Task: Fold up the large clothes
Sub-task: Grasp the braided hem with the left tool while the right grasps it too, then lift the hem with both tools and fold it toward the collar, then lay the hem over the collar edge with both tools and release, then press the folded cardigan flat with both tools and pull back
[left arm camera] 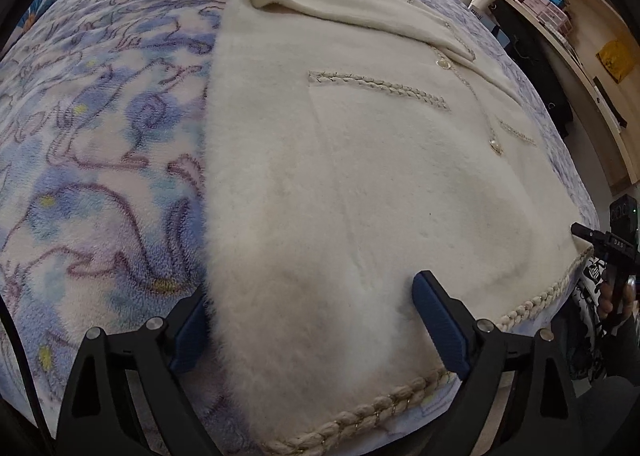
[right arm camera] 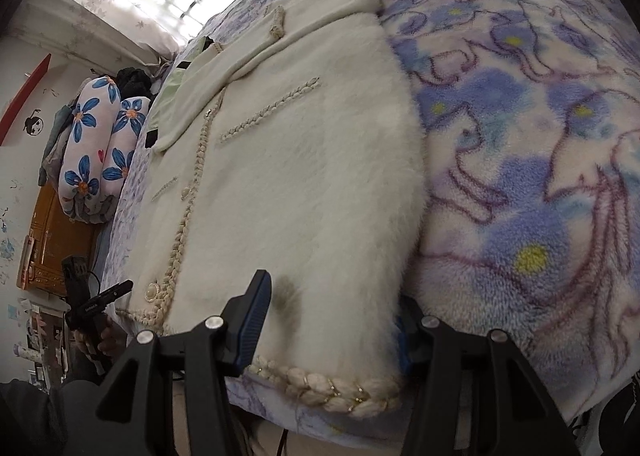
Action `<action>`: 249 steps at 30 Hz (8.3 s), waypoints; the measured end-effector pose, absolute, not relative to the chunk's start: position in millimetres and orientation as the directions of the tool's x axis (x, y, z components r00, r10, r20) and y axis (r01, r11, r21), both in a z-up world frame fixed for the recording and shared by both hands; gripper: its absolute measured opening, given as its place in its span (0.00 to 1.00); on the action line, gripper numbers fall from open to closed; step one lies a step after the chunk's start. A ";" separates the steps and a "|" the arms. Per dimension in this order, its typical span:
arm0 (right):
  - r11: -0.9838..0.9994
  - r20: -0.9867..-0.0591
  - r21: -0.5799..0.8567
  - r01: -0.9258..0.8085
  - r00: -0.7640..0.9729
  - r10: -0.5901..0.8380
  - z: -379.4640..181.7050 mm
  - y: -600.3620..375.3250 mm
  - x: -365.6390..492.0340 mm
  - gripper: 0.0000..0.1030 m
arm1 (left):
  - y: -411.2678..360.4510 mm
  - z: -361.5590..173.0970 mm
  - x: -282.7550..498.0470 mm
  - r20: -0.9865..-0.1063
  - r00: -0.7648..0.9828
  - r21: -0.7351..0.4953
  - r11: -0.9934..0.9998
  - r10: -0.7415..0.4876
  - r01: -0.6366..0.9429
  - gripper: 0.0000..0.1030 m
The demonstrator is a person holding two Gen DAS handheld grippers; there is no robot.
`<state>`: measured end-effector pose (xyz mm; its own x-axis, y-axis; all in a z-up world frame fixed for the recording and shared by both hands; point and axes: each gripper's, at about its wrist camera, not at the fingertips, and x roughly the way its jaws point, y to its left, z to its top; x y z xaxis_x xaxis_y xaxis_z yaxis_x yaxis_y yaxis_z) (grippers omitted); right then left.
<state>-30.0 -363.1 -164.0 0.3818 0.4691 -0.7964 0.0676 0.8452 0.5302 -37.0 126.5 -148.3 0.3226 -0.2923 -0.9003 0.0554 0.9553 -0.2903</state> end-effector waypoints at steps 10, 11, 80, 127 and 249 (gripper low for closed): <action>0.881 -0.815 0.470 0.051 0.408 0.411 -159.1 -345.2 -26.7 0.22 | 105.4 -150.0 -22.4 -0.897 0.305 -0.326 0.945 -0.320 0.031 0.30; 0.886 -0.819 0.461 0.051 0.409 0.402 -158.0 -344.3 -27.0 0.22 | 105.0 -152.0 -21.1 -0.898 0.301 -0.328 0.944 -0.321 0.029 0.31; 0.762 -0.663 0.630 0.150 0.616 0.426 -103.1 -389.9 332.6 0.89 | 171.3 -118.8 378.1 -0.928 0.267 -0.318 0.926 -0.260 -0.202 0.26; 0.887 -0.752 0.433 0.161 0.607 0.257 -128.7 -382.3 366.5 0.92 | 152.1 -50.1 389.4 -0.863 0.495 -0.063 0.994 -0.098 0.087 0.99; 0.941 -0.725 0.324 0.101 0.665 0.178 -84.0 -218.6 147.8 0.41 | 62.8 -62.0 149.2 -0.830 0.557 -0.018 0.997 0.030 -0.081 0.87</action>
<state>147.8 -218.6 -84.0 0.6653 0.1780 -0.7251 0.1014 0.9406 0.3240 149.2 62.8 -62.0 0.5571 0.0304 -0.8299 -0.0808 0.9966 -0.0177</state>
